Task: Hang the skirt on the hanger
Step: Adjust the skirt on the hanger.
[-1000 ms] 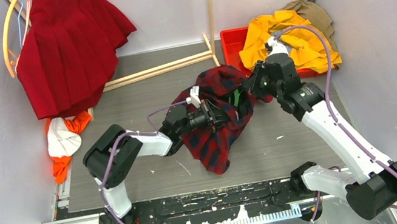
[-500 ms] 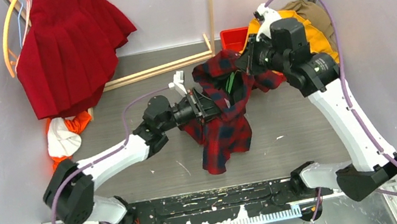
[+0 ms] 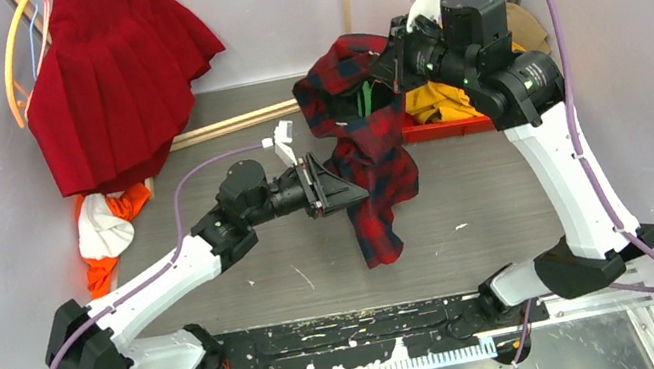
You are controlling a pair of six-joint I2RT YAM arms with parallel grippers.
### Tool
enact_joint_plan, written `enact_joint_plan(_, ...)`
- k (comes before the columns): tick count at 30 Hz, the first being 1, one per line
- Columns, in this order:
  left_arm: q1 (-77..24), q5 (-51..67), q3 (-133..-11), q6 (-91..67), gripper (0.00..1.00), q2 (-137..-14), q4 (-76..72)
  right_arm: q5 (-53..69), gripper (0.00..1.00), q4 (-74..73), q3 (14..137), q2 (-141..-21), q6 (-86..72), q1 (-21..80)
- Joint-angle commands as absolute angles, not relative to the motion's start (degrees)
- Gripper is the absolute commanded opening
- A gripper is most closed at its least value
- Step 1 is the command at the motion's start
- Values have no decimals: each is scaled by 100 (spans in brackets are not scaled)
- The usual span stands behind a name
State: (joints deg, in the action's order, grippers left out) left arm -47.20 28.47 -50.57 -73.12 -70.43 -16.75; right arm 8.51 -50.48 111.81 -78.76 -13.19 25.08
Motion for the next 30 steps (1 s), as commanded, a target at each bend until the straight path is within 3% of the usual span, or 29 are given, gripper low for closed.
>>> enact_joint_plan(1, -4704, 2815, -5500, -6723, 35, -6628, -968, 1065, 1, -4468, 12060, -7945, -1148, 2608)
enact_joint_plan(7, -4600, 2571, -6044, -6001, 35, -6133, 105, 1096, 1, -4296, 12339, -8102, -1054, 2655)
enact_joint_plan(18, -4033, 1830, -6948, -4907, 35, -5916, 1442, 814, 1, -3547, 11709, -7674, -1125, 2686)
enact_joint_plan(25, -3271, 1019, -7186, -4463, 36, -6538, 1145, 899, 1, -4040, 11781, -7310, -1246, 2689)
enact_joint_plan(30, -3182, -241, -7390, -3972, 39, -7203, 505, 952, 1, -3946, 11288, -6832, -1398, 2684)
